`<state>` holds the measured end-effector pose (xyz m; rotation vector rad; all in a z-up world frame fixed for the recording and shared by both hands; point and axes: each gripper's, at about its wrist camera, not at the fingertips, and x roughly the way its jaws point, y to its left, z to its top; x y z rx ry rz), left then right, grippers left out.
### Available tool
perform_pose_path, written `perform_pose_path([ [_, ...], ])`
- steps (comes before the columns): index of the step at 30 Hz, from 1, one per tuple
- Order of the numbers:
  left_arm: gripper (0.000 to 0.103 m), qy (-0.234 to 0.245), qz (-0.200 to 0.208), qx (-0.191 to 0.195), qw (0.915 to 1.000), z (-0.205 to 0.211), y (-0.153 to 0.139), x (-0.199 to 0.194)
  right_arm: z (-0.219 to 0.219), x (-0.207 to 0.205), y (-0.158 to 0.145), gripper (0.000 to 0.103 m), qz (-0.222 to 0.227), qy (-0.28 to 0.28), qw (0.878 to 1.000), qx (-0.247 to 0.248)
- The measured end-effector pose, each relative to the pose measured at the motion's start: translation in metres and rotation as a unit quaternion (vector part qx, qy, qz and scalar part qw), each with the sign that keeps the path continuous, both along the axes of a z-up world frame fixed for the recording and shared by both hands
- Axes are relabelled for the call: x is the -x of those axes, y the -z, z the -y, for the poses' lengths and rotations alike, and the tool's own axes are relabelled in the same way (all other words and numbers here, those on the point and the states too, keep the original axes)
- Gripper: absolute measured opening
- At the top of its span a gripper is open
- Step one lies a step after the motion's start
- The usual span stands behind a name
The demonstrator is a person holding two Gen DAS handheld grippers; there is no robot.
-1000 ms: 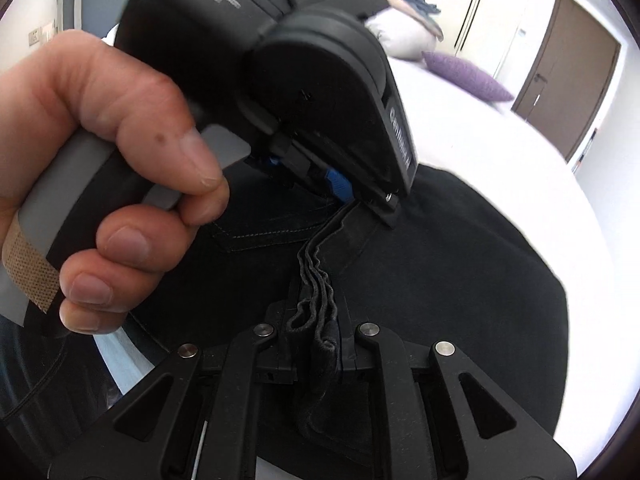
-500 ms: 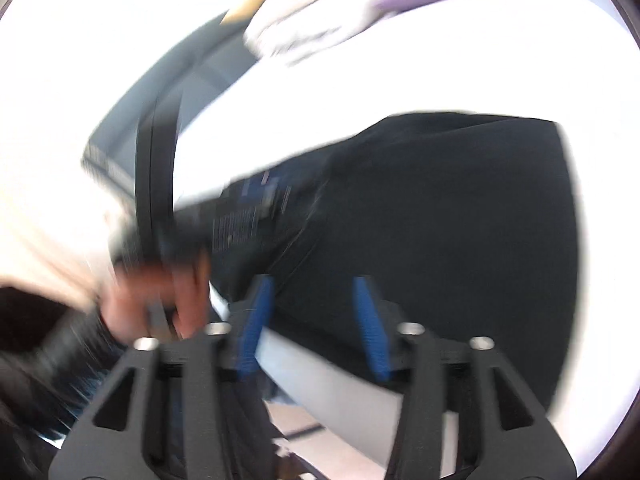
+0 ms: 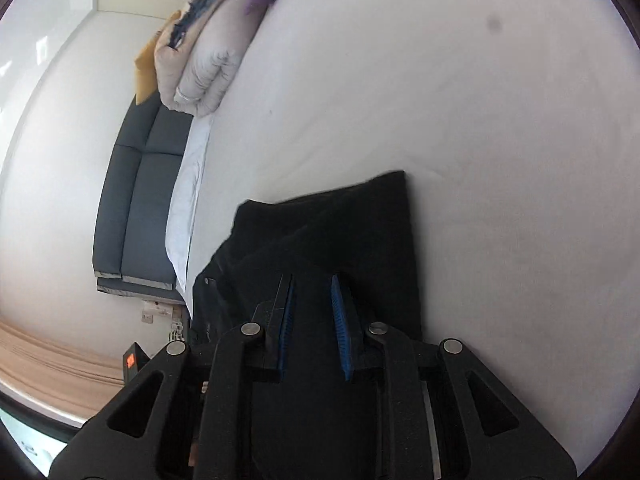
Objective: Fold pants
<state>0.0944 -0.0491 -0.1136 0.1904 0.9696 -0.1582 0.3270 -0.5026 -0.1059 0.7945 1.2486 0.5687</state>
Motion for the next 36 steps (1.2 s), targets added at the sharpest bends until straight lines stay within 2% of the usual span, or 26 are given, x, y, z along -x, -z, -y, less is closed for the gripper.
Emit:
perform_pose_path([
  [1,0.039,0.000,0.000,0.000,1.0000,0.002,-0.001,0.002,0.007,-0.014,0.015,0.012,0.001,0.000,1.000,-0.006],
  [4,0.039,0.000,0.001,-0.001,1.0000,0.003,-0.002,-0.003,0.007,0.004,0.017,0.012,0.005,-0.012,1.000,-0.008],
  [7,0.039,-0.003,0.002,0.003,1.0000,0.001,-0.005,-0.006,-0.009,0.033,0.018,0.012,0.002,-0.037,0.999,-0.007],
  [8,0.039,-0.004,0.002,0.004,1.0000,0.000,-0.005,-0.006,-0.019,0.063,0.006,0.012,0.001,-0.045,0.999,-0.006],
  [13,0.039,-0.004,0.005,0.002,1.0000,0.000,-0.004,-0.004,-0.025,0.130,-0.006,0.012,-0.009,-0.061,0.998,-0.012],
  [18,0.039,-0.005,0.006,0.002,1.0000,0.000,-0.004,-0.004,-0.030,0.168,-0.015,0.012,-0.017,-0.058,0.998,-0.007],
  [20,0.039,-0.006,0.006,0.003,1.0000,0.001,-0.004,-0.003,-0.034,0.172,-0.016,0.010,-0.015,-0.056,0.998,0.001],
  [21,0.039,-0.006,0.007,0.002,1.0000,0.001,-0.005,-0.003,-0.034,0.172,-0.013,0.000,-0.018,-0.053,0.998,0.007],
  [23,0.039,-0.007,0.008,0.003,0.9999,0.002,-0.006,-0.001,-0.039,0.169,-0.012,0.000,-0.024,-0.045,0.999,0.007],
  [25,0.039,-0.007,0.011,0.004,0.9999,0.002,-0.005,0.000,-0.037,0.168,-0.008,0.000,-0.015,-0.041,0.999,0.001],
  [28,0.038,-0.009,0.014,0.009,0.9998,-0.001,-0.004,0.001,-0.041,0.171,-0.009,0.000,0.005,-0.043,0.999,0.018],
  [31,0.039,-0.023,0.014,0.041,0.9988,-0.010,-0.008,0.002,-0.041,0.177,-0.012,0.000,0.020,-0.043,0.999,0.028],
  [34,0.042,-0.055,0.004,0.102,0.9932,-0.032,-0.020,0.011,-0.040,0.178,-0.010,0.000,0.024,-0.041,0.998,0.031],
  [35,0.047,-0.077,0.011,0.124,0.9892,-0.044,-0.028,0.020,-0.038,0.178,-0.010,0.000,0.025,-0.041,0.998,0.032],
  [36,0.064,-0.101,0.028,0.147,0.9836,-0.058,-0.036,0.031,-0.039,0.178,-0.010,0.000,0.027,-0.041,0.998,0.034],
])
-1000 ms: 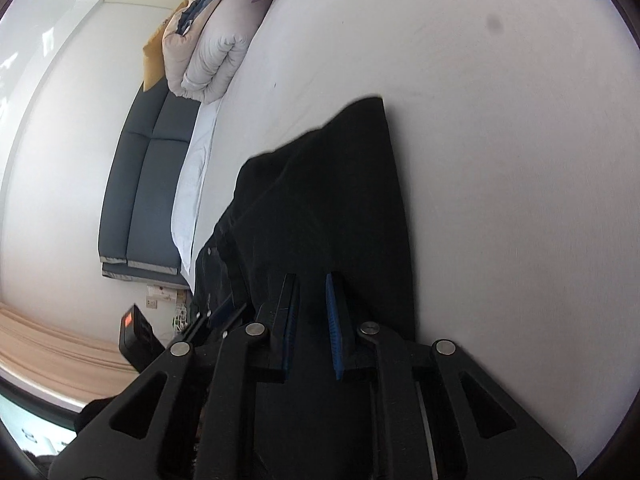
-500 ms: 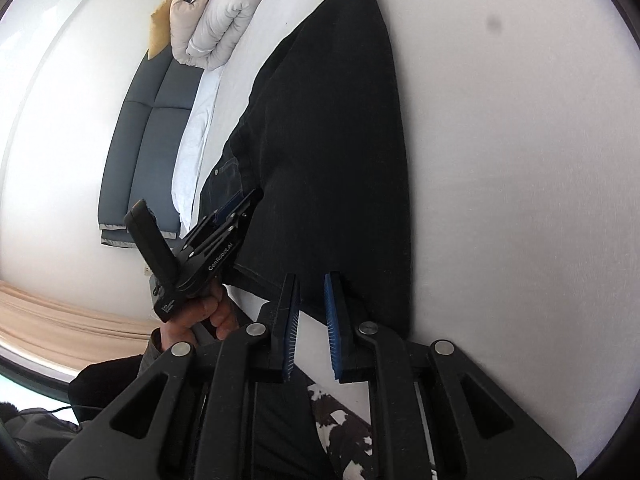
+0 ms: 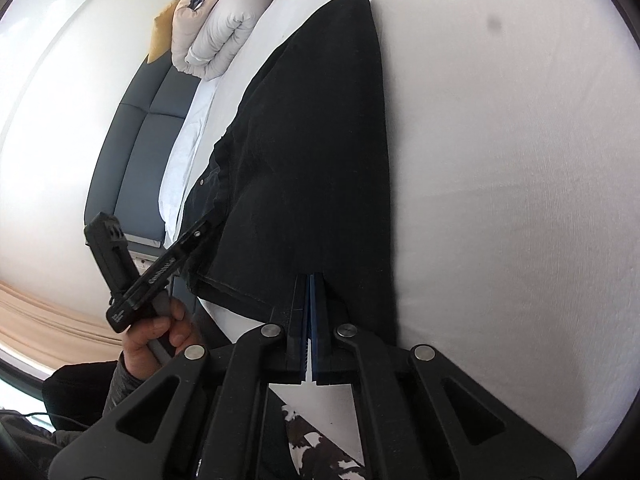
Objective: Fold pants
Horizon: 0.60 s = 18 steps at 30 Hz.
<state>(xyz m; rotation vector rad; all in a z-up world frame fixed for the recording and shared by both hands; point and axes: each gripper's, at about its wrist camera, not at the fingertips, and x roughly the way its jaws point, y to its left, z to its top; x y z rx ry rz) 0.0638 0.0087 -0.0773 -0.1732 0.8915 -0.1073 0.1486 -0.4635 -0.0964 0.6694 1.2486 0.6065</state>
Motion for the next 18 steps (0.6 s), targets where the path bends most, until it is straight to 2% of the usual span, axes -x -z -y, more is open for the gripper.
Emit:
perform_pose_path([
  [1,0.083,-0.023,0.018,0.028,0.9992,-0.015,-0.008,0.011,0.000,-0.001,0.000,0.000,0.001,0.001,1.000,0.001],
  [3,0.102,-0.076,0.052,0.102,0.9905,-0.055,-0.019,0.037,0.000,-0.002,0.001,0.000,0.001,0.002,1.000,0.001],
  [4,0.103,-0.113,0.066,0.144,0.9809,-0.081,-0.022,0.052,0.000,-0.002,0.001,0.000,0.000,0.003,1.000,0.000],
  [6,0.103,-0.167,0.070,0.200,0.9630,-0.121,-0.018,0.070,0.000,-0.003,0.002,0.000,0.000,0.006,1.000,-0.004],
  [7,0.103,-0.200,0.073,0.235,0.9484,-0.145,-0.013,0.081,-0.001,-0.003,0.003,0.000,0.001,0.007,1.000,-0.004],
  [8,0.103,-0.232,0.084,0.274,0.9294,-0.167,-0.007,0.093,-0.001,-0.004,0.003,0.000,0.001,0.008,1.000,-0.005],
  [10,0.102,-0.283,0.096,0.324,0.8975,-0.198,0.009,0.110,0.000,-0.004,0.004,0.000,0.002,0.011,1.000,-0.006],
  [11,0.102,-0.300,0.090,0.341,0.8864,-0.210,0.017,0.114,0.000,-0.005,0.005,0.000,0.003,0.013,1.000,-0.005],
  [13,0.096,-0.309,0.077,0.380,0.8684,-0.224,0.036,0.115,0.000,-0.004,0.005,0.000,0.002,0.015,1.000,-0.003],
  [16,0.092,-0.303,0.065,0.431,0.8474,-0.229,0.056,0.111,0.000,-0.005,0.005,0.000,0.002,0.017,1.000,0.001],
  [17,0.092,-0.300,0.062,0.444,0.8421,-0.228,0.060,0.109,0.000,-0.005,0.005,0.000,0.002,0.018,1.000,0.002],
  [18,0.092,-0.297,0.059,0.448,0.8411,-0.224,0.063,0.107,0.000,-0.005,0.004,0.000,0.002,0.018,1.000,0.003],
])
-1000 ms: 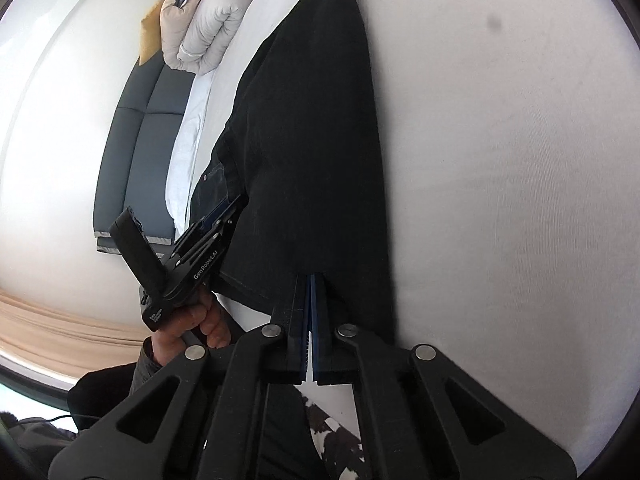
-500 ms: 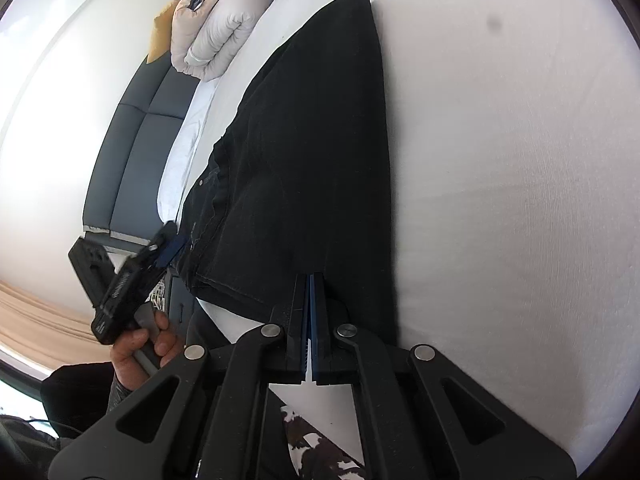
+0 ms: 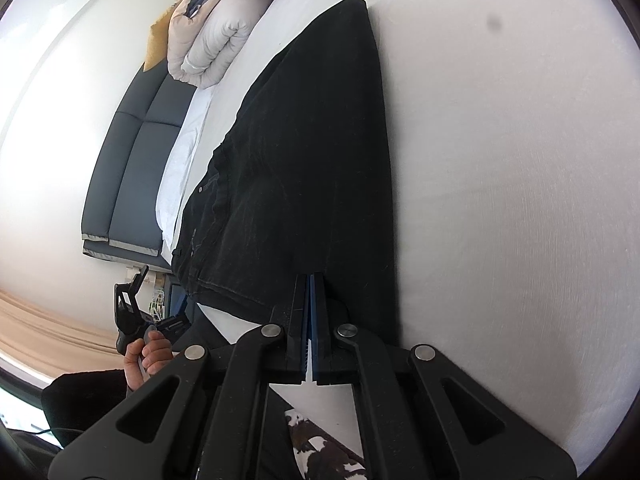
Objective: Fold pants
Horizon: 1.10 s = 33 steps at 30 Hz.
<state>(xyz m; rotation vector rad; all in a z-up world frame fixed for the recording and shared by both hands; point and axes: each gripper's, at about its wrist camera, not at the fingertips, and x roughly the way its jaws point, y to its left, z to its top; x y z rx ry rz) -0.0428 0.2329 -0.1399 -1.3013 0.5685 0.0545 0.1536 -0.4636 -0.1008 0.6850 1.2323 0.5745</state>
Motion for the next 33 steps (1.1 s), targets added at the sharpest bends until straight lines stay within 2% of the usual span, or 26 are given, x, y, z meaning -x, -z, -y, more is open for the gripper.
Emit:
perform_pose_path([
  [4,0.092,0.017,-0.001,0.018,0.9997,0.012,0.012,-0.013,0.000,0.000,-0.001,0.000,-0.001,0.000,1.000,0.002],
  [10,0.092,0.006,0.019,0.068,0.9975,-0.002,0.030,-0.014,-0.001,0.000,0.000,0.000,-0.001,0.000,1.000,0.001],
  [15,0.089,-0.005,0.035,0.100,0.9944,-0.008,0.033,-0.020,-0.001,0.000,-0.001,0.000,0.000,0.001,1.000,0.002],
  [17,0.074,-0.006,0.038,0.112,0.9929,-0.009,0.035,-0.027,-0.001,0.000,-0.002,0.000,-0.001,0.002,1.000,0.001],
  [19,0.051,-0.006,0.033,0.124,0.9917,-0.008,0.040,-0.031,-0.002,0.000,-0.002,0.000,-0.003,0.005,1.000,-0.001],
  [20,0.045,-0.004,0.033,0.125,0.9915,-0.007,0.042,-0.033,-0.002,0.000,-0.003,0.000,-0.004,0.007,1.000,-0.001],
  [22,0.022,0.005,0.037,0.125,0.9914,-0.004,0.044,-0.038,-0.003,0.000,-0.008,0.000,-0.004,0.009,1.000,0.003],
  [25,0.015,0.005,0.043,0.121,0.9917,-0.004,0.048,-0.036,-0.009,-0.002,-0.029,0.000,0.006,0.008,1.000,0.013],
  [28,0.014,0.001,0.047,0.110,0.9928,-0.003,0.048,-0.035,-0.029,-0.014,-0.058,0.003,0.027,-0.010,1.000,-0.003],
  [30,0.014,0.004,0.046,0.085,0.9953,-0.001,0.042,-0.036,-0.053,-0.030,-0.075,0.003,0.046,-0.032,0.998,-0.019],
  [33,0.013,0.006,0.044,0.068,0.9967,0.001,0.039,-0.038,-0.100,-0.060,-0.078,0.003,0.042,-0.071,0.996,-0.032],
])
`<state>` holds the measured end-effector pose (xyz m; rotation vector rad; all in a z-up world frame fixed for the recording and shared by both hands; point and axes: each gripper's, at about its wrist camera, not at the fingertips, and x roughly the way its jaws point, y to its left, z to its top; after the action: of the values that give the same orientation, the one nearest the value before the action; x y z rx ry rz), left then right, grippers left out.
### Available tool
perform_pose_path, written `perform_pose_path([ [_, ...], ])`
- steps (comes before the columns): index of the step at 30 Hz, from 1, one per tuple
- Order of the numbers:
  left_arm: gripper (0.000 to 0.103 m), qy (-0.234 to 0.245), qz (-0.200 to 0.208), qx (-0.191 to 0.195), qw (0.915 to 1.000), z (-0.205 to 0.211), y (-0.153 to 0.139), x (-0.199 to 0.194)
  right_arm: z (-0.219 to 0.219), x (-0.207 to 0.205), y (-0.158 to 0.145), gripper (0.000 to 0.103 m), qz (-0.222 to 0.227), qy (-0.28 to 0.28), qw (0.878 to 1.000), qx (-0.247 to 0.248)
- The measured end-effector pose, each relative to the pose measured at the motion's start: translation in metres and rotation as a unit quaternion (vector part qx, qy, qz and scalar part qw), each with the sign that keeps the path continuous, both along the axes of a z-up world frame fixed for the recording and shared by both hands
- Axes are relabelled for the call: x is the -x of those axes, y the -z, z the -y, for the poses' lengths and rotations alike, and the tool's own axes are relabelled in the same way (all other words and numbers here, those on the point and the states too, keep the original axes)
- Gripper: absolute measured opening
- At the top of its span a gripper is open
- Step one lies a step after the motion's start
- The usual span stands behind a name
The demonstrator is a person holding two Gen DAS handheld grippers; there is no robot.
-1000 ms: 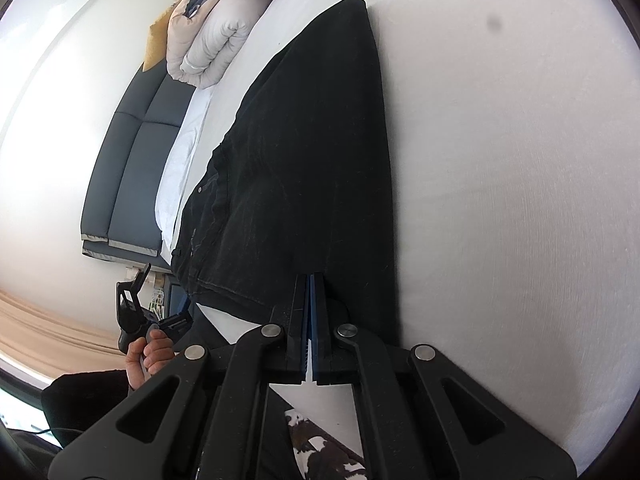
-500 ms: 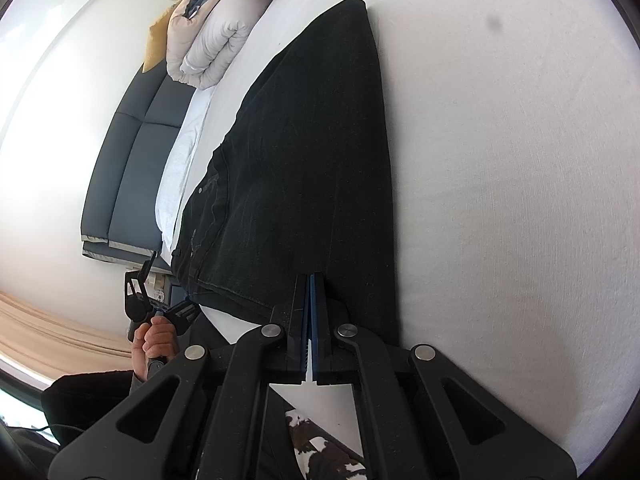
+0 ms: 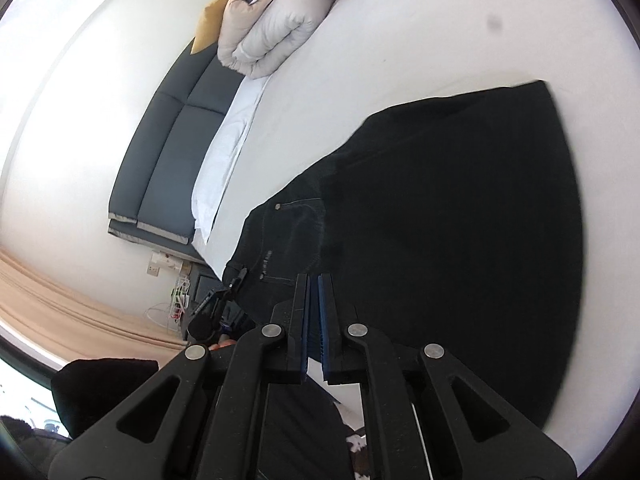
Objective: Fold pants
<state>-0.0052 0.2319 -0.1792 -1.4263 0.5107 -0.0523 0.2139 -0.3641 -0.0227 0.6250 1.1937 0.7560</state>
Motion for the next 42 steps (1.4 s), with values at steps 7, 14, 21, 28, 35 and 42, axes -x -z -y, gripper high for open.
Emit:
perform_pose_path([
  [7,0.013,0.000,-0.002,-0.007,1.0000,0.000,0.001,-0.002,-0.089,-0.057,0.056,0.003,-0.079,-0.042,0.996,0.012],
  [14,0.013,0.002,-0.004,-0.026,0.9997,0.001,0.000,-0.003,-0.099,-0.062,0.102,0.000,-0.114,-0.039,0.993,0.017],
  [21,0.013,0.019,-0.008,-0.093,0.9955,0.006,-0.020,-0.005,-0.106,-0.056,0.101,0.000,-0.069,-0.045,0.996,0.030],
  [28,0.012,0.075,0.012,-0.274,0.9586,0.051,-0.115,-0.031,-0.051,-0.024,0.066,0.076,-0.030,0.030,0.995,-0.090],
  [35,0.013,0.206,0.053,-0.524,0.8251,0.210,-0.173,-0.062,0.031,-0.017,0.066,0.078,-0.059,0.114,0.981,-0.144],
  [42,0.013,0.341,0.049,-0.665,0.6626,0.348,-0.105,-0.045,0.066,-0.017,0.072,0.078,-0.055,0.138,0.975,-0.163],
])
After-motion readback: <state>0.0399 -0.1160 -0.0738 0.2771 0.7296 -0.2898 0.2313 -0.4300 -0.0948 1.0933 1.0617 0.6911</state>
